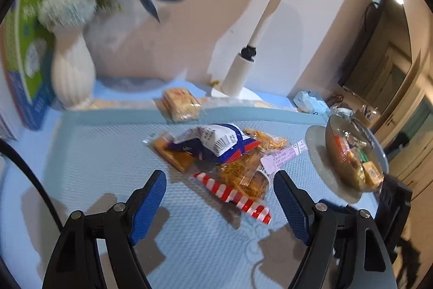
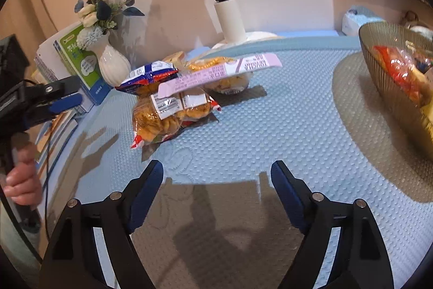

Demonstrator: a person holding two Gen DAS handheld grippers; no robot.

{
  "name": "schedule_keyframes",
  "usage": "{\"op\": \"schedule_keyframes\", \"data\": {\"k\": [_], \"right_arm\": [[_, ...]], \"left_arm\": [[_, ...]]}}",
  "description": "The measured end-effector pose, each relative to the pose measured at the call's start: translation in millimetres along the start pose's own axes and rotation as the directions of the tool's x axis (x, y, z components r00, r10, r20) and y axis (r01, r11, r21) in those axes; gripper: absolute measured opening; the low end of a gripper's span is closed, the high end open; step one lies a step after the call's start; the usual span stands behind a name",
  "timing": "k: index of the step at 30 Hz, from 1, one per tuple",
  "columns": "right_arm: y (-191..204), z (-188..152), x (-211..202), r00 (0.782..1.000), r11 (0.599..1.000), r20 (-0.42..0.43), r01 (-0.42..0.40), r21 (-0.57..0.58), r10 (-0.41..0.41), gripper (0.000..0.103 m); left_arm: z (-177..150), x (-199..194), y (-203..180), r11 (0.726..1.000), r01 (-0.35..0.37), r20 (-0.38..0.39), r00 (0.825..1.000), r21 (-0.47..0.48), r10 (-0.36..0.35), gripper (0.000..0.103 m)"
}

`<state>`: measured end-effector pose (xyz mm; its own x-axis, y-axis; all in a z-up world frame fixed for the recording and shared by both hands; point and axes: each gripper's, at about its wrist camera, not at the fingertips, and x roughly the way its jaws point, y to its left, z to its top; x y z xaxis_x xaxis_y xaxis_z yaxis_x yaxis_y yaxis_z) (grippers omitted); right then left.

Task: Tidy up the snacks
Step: 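Move both grippers back to the remaining snack pile, then grasp the blue-white chip bag with left while right grasps red-striped bread bag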

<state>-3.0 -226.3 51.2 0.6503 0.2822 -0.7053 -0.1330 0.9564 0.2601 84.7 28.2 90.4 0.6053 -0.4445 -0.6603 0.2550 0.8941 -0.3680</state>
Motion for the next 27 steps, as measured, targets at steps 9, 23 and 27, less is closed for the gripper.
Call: {"op": "schedule_keyframes", "data": {"k": [9,23,27], "right_arm": [[2,-1,3,1.000,1.000,-0.011,-0.011,-0.010,0.011,0.082],[1,-1,7,0.999,0.999,-0.030,-0.029,-0.013,0.029,0.083],[0,-2,8,0.999,0.999,-0.032,-0.032,-0.016,0.031,0.083]], "left_arm": [[28,58,10,0.994,-0.021,-0.062,0.998,-0.107,0.015,0.092],[44,117,14,0.968,-0.057,-0.146,0.989,-0.243,0.022,0.092],[46,131,9,0.968,-0.120,-0.179,0.980,-0.221,0.080,0.073]]}}
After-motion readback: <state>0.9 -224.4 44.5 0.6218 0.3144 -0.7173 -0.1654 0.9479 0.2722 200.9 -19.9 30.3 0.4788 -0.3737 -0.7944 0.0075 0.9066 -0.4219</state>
